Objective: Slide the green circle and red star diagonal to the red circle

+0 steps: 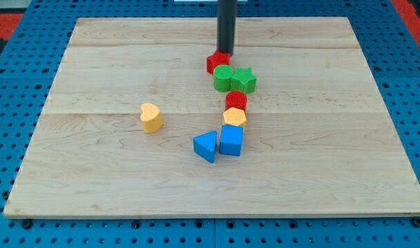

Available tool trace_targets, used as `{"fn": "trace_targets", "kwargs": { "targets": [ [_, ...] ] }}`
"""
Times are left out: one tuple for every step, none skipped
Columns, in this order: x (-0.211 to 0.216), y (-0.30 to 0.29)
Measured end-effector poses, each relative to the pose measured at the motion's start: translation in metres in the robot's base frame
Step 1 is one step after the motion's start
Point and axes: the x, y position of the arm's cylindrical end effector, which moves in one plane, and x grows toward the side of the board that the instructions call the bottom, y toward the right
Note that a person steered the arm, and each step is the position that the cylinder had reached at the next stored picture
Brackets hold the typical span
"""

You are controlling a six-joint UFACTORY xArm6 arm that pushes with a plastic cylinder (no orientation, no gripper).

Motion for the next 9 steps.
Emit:
{"fn": "trace_targets", "kwargs": {
  "targets": [
    [0.006, -0.039],
    [0.009, -0.07],
    [0.02, -0.091],
    [0.06, -0.107],
    [0.092, -0.064],
    [0.105, -0.029],
    [0.102, -0.011],
    [0.095, 0.002],
    [0.081, 0.002]
  ]
}}
